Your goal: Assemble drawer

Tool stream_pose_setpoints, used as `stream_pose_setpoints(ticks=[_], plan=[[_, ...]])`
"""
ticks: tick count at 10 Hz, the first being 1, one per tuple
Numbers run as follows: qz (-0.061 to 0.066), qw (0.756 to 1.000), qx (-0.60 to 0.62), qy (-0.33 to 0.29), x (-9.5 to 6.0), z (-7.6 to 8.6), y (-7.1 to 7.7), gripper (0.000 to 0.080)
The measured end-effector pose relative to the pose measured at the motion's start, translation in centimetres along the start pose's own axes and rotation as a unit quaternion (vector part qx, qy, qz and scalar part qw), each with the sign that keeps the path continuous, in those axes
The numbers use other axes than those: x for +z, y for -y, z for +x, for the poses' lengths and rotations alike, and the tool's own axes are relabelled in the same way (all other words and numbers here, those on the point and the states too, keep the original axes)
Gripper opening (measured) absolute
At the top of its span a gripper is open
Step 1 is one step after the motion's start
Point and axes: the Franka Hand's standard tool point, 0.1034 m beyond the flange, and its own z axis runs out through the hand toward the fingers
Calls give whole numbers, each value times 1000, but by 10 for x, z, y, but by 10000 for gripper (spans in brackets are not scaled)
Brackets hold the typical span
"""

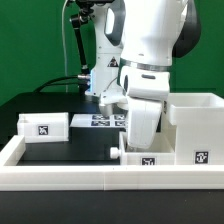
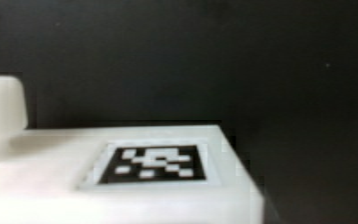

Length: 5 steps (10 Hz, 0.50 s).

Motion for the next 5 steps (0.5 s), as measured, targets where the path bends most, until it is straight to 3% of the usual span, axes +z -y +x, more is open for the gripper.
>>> stream_pose_setpoints(ticks=[5], plan=[[-1,1000,-8,4,-1,2,-1,42]])
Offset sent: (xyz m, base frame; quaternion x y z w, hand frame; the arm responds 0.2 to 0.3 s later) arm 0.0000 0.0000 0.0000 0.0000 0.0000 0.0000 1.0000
